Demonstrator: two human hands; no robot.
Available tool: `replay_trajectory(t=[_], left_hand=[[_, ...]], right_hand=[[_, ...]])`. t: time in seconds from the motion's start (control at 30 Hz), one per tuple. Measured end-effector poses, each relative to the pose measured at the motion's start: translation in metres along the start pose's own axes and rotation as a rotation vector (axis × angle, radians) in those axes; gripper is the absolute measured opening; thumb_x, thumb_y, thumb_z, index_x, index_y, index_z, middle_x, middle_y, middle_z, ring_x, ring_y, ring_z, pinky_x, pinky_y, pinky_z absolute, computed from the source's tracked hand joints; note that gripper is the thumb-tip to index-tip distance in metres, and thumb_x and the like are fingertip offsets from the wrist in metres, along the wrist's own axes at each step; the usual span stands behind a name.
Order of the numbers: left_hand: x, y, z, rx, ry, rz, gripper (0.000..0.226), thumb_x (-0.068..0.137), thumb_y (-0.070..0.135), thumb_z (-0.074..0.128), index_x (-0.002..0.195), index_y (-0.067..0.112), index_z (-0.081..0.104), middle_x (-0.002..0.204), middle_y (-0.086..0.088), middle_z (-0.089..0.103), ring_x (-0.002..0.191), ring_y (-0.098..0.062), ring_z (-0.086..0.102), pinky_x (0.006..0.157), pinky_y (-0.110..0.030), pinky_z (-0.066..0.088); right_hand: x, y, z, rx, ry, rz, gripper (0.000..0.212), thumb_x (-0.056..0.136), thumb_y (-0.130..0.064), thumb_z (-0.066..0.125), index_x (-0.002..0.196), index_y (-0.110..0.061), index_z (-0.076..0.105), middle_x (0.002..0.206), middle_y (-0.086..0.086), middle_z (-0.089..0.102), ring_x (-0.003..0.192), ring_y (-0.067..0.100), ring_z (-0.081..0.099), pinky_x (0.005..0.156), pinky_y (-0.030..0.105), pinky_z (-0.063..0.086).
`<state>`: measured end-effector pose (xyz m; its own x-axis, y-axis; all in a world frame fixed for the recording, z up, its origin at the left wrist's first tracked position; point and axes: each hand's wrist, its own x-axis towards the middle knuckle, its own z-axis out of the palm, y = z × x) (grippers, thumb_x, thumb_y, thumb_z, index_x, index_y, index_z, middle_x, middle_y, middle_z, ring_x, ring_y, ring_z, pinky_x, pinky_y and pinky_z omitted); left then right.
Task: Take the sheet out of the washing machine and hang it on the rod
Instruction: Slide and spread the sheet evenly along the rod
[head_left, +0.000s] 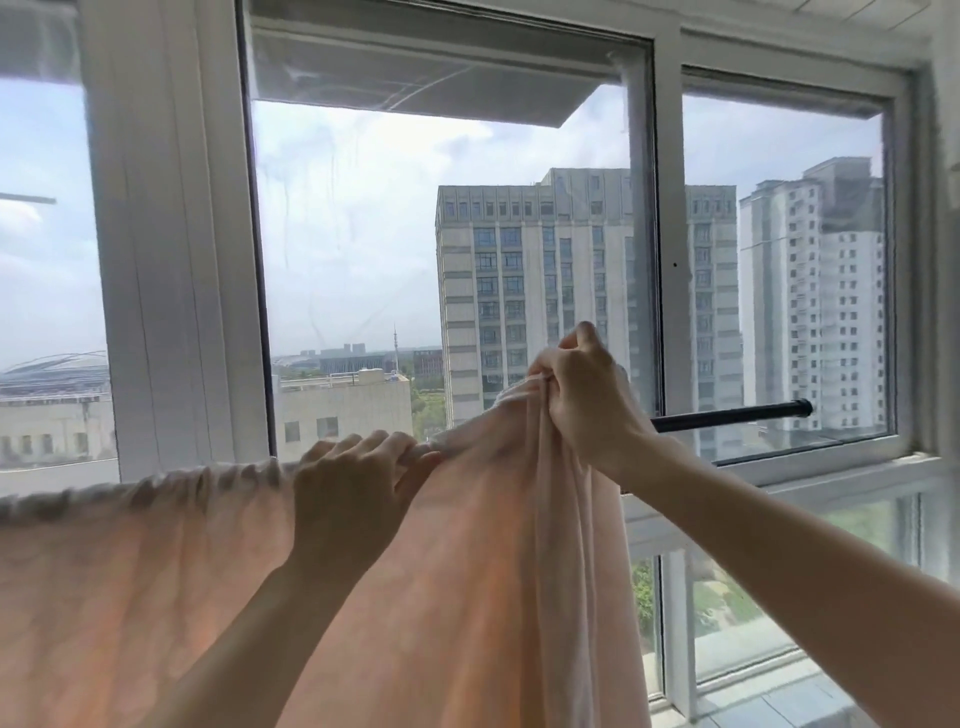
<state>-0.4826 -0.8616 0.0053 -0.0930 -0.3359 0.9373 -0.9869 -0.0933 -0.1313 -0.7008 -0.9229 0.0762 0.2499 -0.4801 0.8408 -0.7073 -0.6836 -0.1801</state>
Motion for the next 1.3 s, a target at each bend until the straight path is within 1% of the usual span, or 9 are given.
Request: replay_trajectory(t=[0.3,0.43,0.57,0.67,0.73,0.87,1.03,1.2,1.3], left_hand=[[-0.002,-0.003,0.000,-0.022,0.005,0.004,0.052,0.093,0.063,0.036,0.076,0.026,0.068,0.068,0.008,0.066,0.062,-0.017,0.065,0.068,-0.033,0.048],[-0.002,-0.003,0.000,-0.049,0.002,0.005,0.050,0.093,0.062,0.039,0.079,0.025,0.069,0.070,0.009,0.067,0.063,-0.017,0.065,0.068,-0.032,0.049],[0.000,0.002,0.001,-0.054,-0.014,-0.002,0.050,0.093,0.062,0.038,0.080,0.026,0.070,0.071,0.009,0.068,0.065,-0.017,0.066,0.068,-0.031,0.047],[0.002,0.004,0.001,-0.081,-0.040,-0.038,0.050,0.093,0.063,0.037,0.080,0.027,0.070,0.072,0.010,0.068,0.066,-0.017,0.066,0.069,-0.031,0.047],[0.003,0.006,-0.002,-0.125,-0.046,-0.077,0.050,0.092,0.063,0.035,0.085,0.029,0.072,0.079,0.011,0.071,0.071,-0.016,0.068,0.071,-0.030,0.046],[0.004,0.008,-0.012,-0.205,-0.035,-0.086,0.039,0.093,0.056,0.045,0.096,0.030,0.074,0.096,0.015,0.073,0.076,-0.015,0.070,0.069,-0.027,0.044],[0.004,0.000,-0.016,-0.288,-0.052,-0.186,0.008,0.092,0.029,0.064,0.087,0.026,0.069,0.087,0.014,0.072,0.068,-0.014,0.067,0.063,-0.026,0.036],[0.007,0.005,-0.014,-0.253,-0.057,-0.219,0.012,0.096,0.023,0.056,0.086,0.017,0.059,0.082,0.002,0.068,0.062,-0.022,0.061,0.058,-0.033,0.045],[0.011,-0.001,-0.014,-0.274,-0.014,-0.341,0.013,0.098,0.019,0.052,0.086,0.014,0.054,0.082,0.001,0.062,0.064,-0.022,0.054,0.060,-0.035,0.043]], right_hand=[[-0.008,0.062,-0.024,-0.243,0.084,0.227,0.022,0.091,-0.005,0.051,0.096,-0.013,0.071,0.108,0.006,0.051,0.081,0.026,0.058,0.071,0.030,0.044],[-0.020,0.073,-0.022,-0.380,-0.189,0.320,0.023,0.089,-0.016,0.049,0.104,-0.018,0.067,0.109,0.008,0.054,0.091,0.033,0.062,0.074,0.036,0.048],[-0.024,0.068,-0.020,-0.434,-0.207,0.235,0.025,0.090,-0.021,0.049,0.110,-0.013,0.063,0.111,0.009,0.055,0.097,0.030,0.057,0.075,0.034,0.047],[-0.022,0.059,-0.014,-0.294,-0.212,0.080,0.026,0.092,-0.023,0.052,0.114,-0.013,0.062,0.112,0.008,0.060,0.100,0.027,0.058,0.085,0.039,0.051],[-0.024,0.051,-0.010,-0.177,-0.233,-0.012,0.023,0.094,-0.026,0.053,0.113,-0.017,0.063,0.110,0.003,0.062,0.098,0.023,0.061,0.082,0.036,0.051],[-0.031,0.038,-0.003,-0.169,-0.171,-0.113,0.021,0.100,-0.029,0.047,0.109,-0.023,0.064,0.107,-0.007,0.063,0.092,0.018,0.064,0.069,0.031,0.035],[-0.030,0.036,0.001,-0.149,-0.095,-0.064,0.018,0.099,-0.027,0.050,0.097,-0.022,0.067,0.097,-0.010,0.065,0.081,0.014,0.064,0.063,0.028,0.034],[-0.020,0.042,0.015,-0.198,-0.067,-0.011,0.012,0.094,-0.009,0.052,0.090,-0.018,0.057,0.087,-0.003,0.062,0.072,0.018,0.061,0.064,0.032,0.043],[-0.007,0.059,0.013,-0.179,-0.011,0.102,0.015,0.090,-0.001,0.051,0.087,-0.015,0.055,0.081,0.000,0.061,0.068,0.021,0.060,0.067,0.037,0.052]])
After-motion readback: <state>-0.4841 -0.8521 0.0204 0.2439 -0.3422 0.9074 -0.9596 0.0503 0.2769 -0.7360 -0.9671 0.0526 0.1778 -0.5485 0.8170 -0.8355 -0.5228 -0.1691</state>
